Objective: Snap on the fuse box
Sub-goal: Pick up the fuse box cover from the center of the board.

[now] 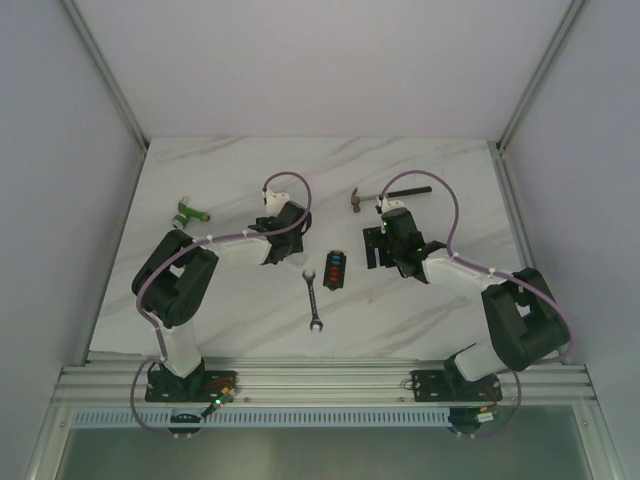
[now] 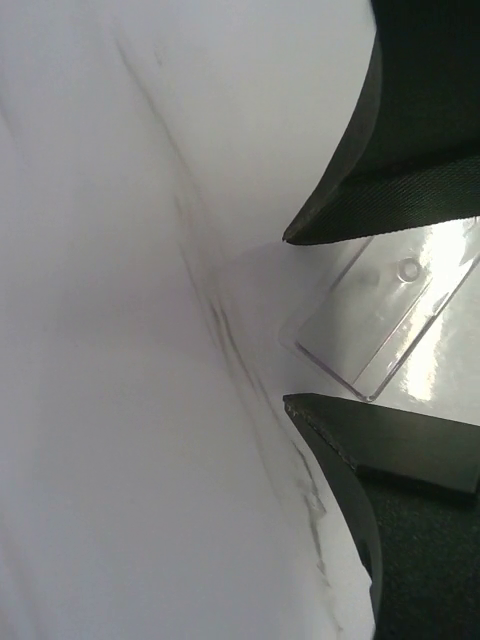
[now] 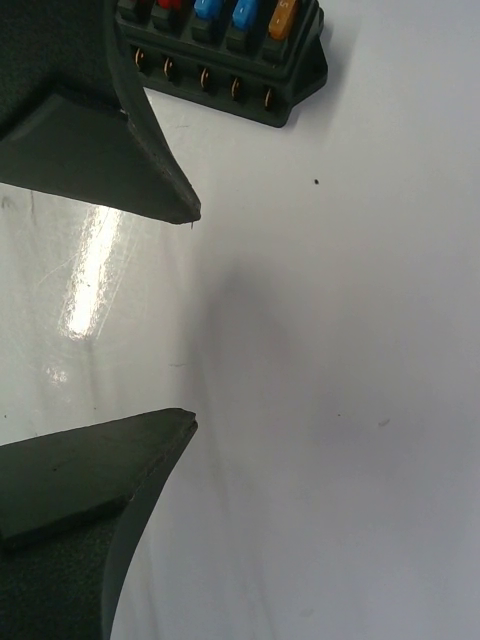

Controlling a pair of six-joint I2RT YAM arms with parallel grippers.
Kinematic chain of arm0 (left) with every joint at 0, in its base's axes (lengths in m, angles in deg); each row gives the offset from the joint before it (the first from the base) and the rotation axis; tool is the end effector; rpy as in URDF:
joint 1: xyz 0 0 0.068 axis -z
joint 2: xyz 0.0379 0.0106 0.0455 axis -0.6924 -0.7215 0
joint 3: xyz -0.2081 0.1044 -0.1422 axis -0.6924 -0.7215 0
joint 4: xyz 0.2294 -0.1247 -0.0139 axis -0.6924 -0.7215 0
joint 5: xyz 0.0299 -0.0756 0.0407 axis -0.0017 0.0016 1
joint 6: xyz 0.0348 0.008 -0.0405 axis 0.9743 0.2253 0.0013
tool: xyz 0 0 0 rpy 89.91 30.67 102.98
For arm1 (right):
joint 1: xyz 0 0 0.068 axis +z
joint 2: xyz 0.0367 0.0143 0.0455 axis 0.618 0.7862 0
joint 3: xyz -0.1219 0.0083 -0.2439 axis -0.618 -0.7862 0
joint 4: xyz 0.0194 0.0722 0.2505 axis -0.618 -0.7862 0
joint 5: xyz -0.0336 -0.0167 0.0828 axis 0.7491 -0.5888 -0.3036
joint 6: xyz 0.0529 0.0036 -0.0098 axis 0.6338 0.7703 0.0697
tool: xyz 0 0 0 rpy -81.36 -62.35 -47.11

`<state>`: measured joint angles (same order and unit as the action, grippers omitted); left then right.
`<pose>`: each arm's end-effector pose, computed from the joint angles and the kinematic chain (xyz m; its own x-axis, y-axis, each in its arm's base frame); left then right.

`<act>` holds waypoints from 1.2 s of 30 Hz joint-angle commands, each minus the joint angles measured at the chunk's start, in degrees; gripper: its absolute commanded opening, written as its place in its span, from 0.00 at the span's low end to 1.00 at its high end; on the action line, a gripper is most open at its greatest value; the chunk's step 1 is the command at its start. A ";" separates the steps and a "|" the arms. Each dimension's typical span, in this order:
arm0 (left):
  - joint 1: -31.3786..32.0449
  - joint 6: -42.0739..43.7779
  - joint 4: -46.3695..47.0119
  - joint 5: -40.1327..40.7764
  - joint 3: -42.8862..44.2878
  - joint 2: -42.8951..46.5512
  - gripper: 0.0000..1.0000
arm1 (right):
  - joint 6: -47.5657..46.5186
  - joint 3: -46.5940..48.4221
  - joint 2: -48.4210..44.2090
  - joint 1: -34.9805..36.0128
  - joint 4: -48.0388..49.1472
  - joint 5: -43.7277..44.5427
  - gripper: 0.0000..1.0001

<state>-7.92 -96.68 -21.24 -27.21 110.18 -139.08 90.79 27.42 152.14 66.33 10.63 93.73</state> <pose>0.3152 -0.2062 0.1523 -0.6468 -0.1812 -0.7409 -0.1747 0.9807 -0.0873 0.2663 0.1370 0.1850 -0.6459 -0.1419 -0.7501 -0.2639 0.9635 0.0450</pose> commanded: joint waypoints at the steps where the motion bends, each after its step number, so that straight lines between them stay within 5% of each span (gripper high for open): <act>1: -0.37 3.08 -4.15 -1.95 -1.78 2.43 0.67 | -0.07 -0.38 1.16 -0.14 0.98 -0.68 0.82; 4: -0.64 2.11 -5.32 -2.88 -2.40 3.28 0.67 | -0.17 -0.25 1.32 -0.13 0.73 -0.95 0.82; 11: -0.66 -2.26 -8.20 -3.86 -4.39 7.15 0.88 | -0.35 -0.11 1.41 -0.19 0.50 -1.35 0.82; 17: -0.37 -8.32 -7.93 -6.97 -7.54 10.85 0.93 | -0.44 0.04 1.74 -0.19 0.43 -1.77 0.82; 36: 0.75 -5.05 -9.77 -9.40 -9.74 11.20 0.59 | -0.53 0.41 2.49 -0.15 -0.05 -2.00 0.82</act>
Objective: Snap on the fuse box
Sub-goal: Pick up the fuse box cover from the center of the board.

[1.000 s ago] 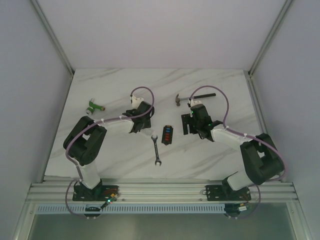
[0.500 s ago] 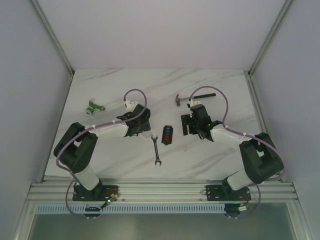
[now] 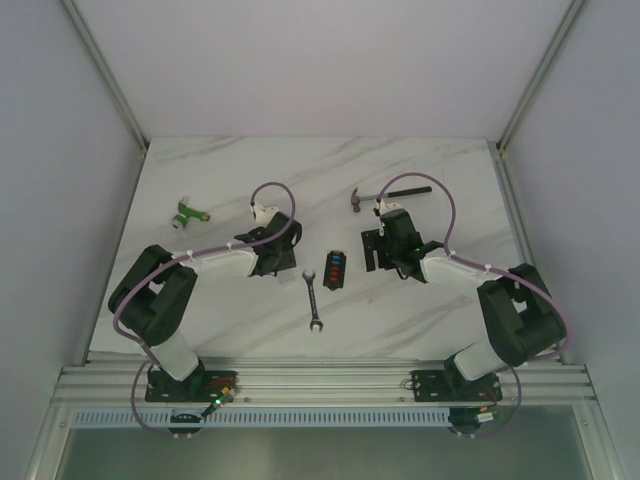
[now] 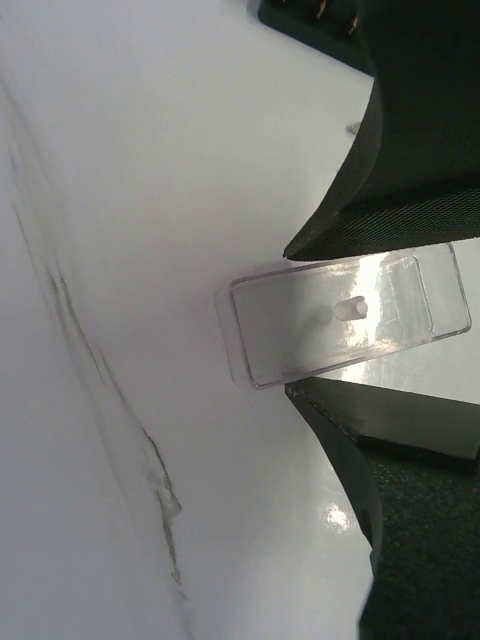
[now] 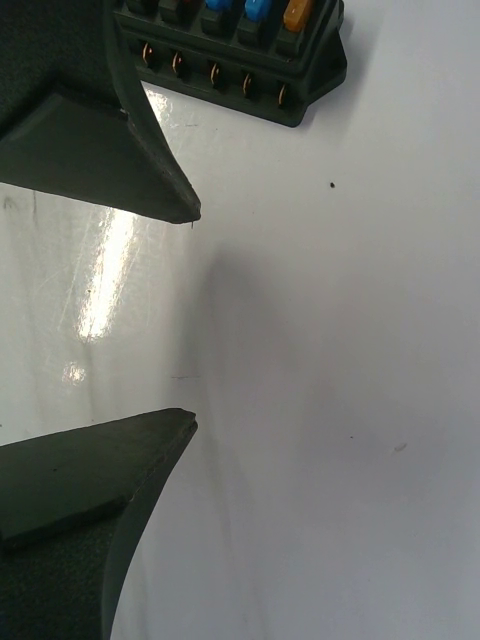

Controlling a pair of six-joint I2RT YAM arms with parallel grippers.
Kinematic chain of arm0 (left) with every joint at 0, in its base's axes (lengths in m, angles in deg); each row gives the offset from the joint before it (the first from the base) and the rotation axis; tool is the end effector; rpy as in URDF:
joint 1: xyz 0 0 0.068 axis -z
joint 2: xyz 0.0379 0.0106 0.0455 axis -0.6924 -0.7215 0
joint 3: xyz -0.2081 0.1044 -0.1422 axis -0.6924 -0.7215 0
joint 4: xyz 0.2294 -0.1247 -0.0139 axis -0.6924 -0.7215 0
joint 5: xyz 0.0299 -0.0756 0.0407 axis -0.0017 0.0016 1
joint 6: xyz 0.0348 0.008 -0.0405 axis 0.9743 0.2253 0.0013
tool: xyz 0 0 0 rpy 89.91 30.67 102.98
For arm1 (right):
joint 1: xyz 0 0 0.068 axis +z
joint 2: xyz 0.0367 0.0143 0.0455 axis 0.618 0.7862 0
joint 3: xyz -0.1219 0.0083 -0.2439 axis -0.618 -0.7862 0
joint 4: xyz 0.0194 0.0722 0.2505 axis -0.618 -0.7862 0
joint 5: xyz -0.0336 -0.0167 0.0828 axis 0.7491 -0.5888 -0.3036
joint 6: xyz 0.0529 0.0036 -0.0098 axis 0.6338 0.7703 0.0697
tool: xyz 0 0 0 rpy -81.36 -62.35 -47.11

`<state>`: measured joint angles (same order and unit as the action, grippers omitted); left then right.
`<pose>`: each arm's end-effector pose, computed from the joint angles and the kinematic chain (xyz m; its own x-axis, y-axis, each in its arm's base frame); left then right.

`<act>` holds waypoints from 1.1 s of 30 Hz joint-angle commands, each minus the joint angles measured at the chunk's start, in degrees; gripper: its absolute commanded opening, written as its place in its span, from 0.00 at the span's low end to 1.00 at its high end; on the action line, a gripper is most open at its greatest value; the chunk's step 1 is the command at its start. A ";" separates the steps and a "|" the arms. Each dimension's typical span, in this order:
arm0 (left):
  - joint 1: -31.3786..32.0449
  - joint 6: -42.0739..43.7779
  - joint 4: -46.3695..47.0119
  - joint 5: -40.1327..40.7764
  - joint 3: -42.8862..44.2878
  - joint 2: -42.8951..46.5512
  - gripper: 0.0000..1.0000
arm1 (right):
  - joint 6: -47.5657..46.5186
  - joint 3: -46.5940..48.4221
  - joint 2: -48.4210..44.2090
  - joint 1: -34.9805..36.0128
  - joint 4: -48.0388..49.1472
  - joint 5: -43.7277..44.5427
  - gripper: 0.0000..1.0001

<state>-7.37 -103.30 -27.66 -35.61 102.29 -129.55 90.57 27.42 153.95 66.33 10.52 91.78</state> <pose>0.2743 -0.1863 0.1602 -0.7412 -0.2554 -0.6207 -0.1772 0.9664 -0.1861 0.2676 0.1390 0.1759 -0.6709 -0.1587 -0.7244 -0.2883 0.9558 0.0577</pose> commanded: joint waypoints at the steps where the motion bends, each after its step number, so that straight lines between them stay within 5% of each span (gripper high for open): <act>1: 0.20 1.88 -3.61 -1.37 -2.50 2.10 0.59 | -0.23 0.41 0.66 -0.18 0.07 0.05 0.82; 5: 0.18 3.08 -4.98 -1.65 -3.27 3.03 0.57 | 0.58 0.20 0.21 -0.19 0.08 2.26 0.85; 15: 1.79 6.58 -5.25 -5.10 -0.02 5.14 0.37 | 4.48 -3.67 -6.89 -0.56 2.37 15.46 0.99; 24: 6.27 6.69 -5.51 -6.81 7.15 6.31 0.36 | 7.15 -8.67 -15.47 -0.73 5.61 22.87 1.00; 33: 11.12 7.78 -5.49 -6.38 17.92 -2.35 0.37 | 8.13 -10.61 -18.00 -1.25 7.23 24.61 1.00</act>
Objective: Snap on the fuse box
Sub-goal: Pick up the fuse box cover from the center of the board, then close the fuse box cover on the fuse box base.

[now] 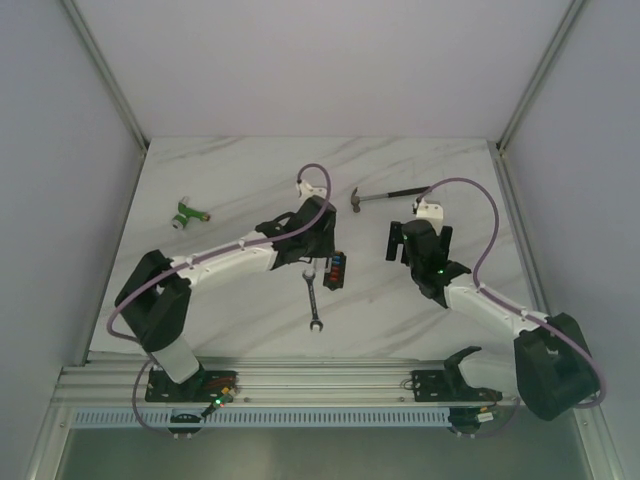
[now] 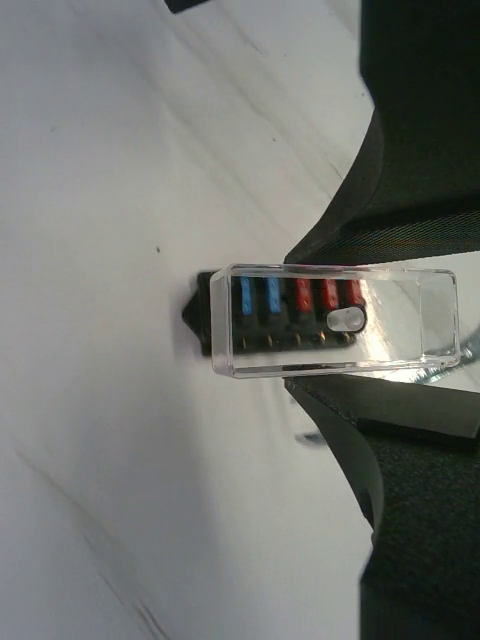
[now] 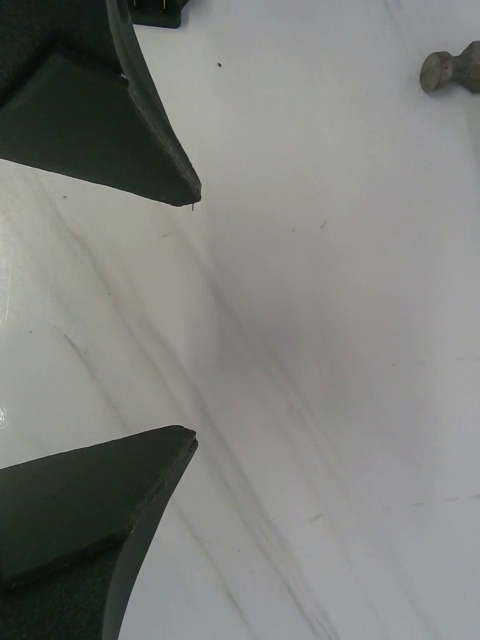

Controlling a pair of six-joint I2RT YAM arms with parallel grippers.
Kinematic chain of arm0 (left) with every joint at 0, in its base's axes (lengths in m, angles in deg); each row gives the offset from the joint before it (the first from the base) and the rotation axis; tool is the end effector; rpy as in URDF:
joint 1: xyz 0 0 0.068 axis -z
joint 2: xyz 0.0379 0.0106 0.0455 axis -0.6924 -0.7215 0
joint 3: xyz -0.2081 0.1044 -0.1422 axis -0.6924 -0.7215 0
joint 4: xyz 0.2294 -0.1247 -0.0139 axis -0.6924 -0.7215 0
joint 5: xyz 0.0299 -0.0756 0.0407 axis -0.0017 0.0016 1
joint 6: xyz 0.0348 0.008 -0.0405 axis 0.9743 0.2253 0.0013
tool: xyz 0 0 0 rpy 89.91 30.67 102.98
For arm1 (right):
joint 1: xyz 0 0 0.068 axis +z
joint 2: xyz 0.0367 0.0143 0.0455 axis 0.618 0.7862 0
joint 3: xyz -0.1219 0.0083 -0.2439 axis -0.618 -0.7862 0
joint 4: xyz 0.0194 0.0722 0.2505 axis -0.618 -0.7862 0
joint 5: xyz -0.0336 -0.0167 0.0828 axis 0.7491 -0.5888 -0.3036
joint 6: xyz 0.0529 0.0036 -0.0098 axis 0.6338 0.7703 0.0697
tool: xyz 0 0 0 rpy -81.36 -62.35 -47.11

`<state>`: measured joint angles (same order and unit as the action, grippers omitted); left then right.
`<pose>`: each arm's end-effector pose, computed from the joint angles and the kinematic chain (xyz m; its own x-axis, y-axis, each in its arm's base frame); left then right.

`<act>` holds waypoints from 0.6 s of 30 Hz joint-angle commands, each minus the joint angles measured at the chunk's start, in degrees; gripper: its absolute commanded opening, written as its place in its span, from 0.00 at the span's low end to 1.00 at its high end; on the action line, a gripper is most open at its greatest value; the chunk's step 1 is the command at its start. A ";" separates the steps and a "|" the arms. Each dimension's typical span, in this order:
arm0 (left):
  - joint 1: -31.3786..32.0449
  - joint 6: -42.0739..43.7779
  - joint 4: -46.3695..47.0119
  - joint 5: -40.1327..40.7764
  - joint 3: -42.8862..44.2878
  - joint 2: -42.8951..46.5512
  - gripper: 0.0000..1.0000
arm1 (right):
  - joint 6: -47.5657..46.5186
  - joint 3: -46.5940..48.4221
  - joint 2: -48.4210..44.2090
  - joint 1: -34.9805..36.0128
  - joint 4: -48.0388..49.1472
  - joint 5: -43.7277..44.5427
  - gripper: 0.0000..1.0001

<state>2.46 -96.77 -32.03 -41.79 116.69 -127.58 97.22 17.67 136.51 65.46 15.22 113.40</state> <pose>0.2606 -0.2589 0.2416 -0.7167 -0.0978 -0.6905 0.1655 0.9380 -0.3047 0.2290 0.0996 0.2100 -0.4576 0.0536 -0.8875 0.0819 0.9965 0.0179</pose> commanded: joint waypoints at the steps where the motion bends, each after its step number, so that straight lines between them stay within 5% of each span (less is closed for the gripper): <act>1: 1.71 1.30 -1.18 0.15 4.49 -5.26 0.37 | 1.48 -0.81 -0.42 -0.47 2.51 2.90 1.00; 18: 3.60 1.55 -1.21 -1.17 9.84 -14.33 0.41 | 1.05 0.82 3.14 -0.83 1.28 0.91 1.00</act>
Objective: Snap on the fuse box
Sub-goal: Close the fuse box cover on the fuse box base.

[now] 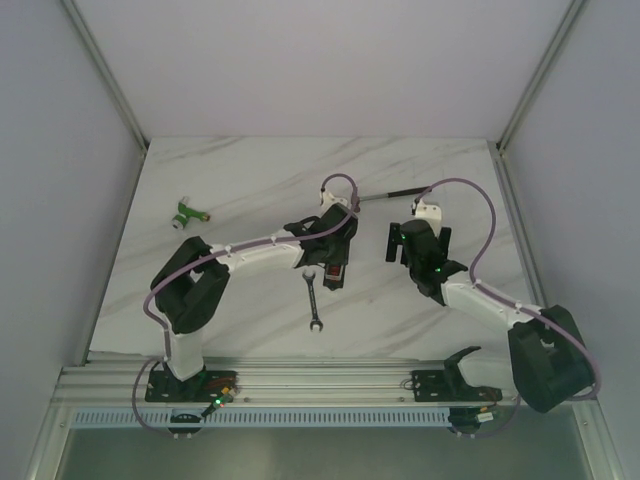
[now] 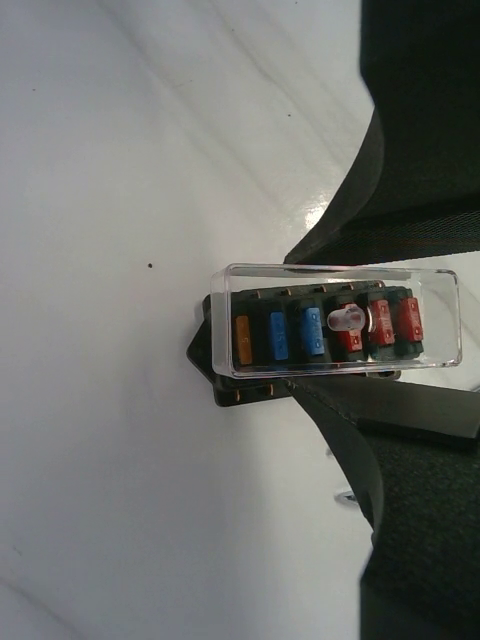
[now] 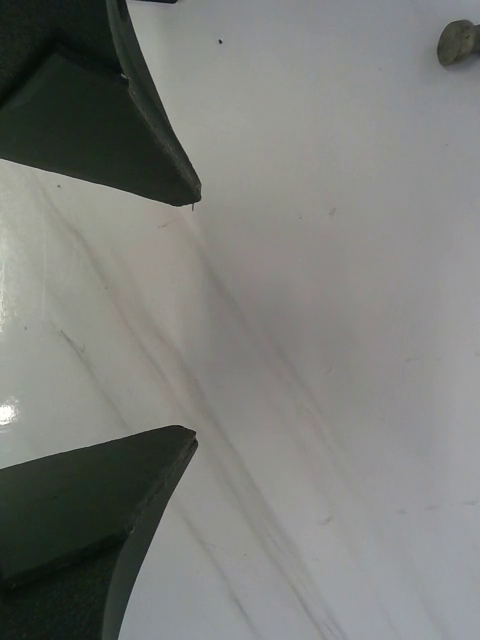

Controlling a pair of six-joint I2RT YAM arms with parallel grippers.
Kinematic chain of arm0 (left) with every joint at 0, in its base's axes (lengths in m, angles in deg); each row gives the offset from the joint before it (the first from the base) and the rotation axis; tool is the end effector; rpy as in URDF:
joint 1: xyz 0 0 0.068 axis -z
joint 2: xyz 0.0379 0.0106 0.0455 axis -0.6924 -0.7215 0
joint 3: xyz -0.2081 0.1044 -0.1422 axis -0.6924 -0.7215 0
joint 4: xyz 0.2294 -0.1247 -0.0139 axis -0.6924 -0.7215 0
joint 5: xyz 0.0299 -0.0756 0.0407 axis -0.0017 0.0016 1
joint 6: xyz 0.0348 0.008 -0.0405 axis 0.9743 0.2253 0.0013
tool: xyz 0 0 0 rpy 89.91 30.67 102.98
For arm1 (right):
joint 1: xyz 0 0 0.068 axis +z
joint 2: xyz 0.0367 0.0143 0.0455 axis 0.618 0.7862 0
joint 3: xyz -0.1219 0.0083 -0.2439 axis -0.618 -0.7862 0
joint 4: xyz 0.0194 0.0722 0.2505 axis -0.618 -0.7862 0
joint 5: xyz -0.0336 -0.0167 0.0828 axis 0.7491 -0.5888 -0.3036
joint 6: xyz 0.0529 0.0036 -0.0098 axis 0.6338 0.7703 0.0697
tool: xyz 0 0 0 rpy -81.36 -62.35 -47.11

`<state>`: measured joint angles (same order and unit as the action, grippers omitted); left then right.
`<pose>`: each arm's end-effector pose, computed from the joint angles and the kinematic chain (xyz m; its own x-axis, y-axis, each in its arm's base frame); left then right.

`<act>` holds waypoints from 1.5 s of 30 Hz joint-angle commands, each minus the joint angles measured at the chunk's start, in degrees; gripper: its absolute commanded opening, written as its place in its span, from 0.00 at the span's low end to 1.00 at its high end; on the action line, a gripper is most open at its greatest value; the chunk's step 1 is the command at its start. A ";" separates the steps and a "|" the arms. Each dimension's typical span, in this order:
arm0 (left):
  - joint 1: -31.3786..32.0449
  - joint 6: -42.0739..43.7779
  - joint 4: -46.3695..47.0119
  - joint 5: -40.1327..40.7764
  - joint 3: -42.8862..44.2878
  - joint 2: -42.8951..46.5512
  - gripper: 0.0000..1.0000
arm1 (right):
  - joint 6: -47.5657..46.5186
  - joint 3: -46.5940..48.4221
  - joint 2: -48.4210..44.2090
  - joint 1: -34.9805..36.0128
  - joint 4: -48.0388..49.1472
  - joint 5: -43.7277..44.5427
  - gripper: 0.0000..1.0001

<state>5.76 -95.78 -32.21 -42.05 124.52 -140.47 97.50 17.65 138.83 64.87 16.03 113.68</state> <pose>0.2742 -0.3076 0.2015 -0.7589 0.0075 -0.6512 0.2181 0.9451 -0.2433 0.2341 0.0991 0.2018 -0.4764 0.0525 -0.8777 0.0989 0.9951 0.0058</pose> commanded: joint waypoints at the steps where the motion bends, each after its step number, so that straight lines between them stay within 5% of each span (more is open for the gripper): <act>1: 0.33 0.50 -1.08 -1.22 2.12 -1.78 0.41 | 0.76 0.93 1.01 -0.24 0.32 0.48 1.00; 32: 1.51 -2.11 -3.59 1.15 1.76 -3.90 0.44 | 0.57 1.83 2.54 -0.33 -0.47 -1.07 1.00; 45: 1.80 -3.78 -3.59 4.03 0.69 -3.72 0.60 | 0.37 2.01 2.94 -0.36 -0.48 -1.94 1.00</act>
<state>7.21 -98.27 -33.69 -39.19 125.65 -142.70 97.48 17.76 141.21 64.74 15.11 111.54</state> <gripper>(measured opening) 0.580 0.998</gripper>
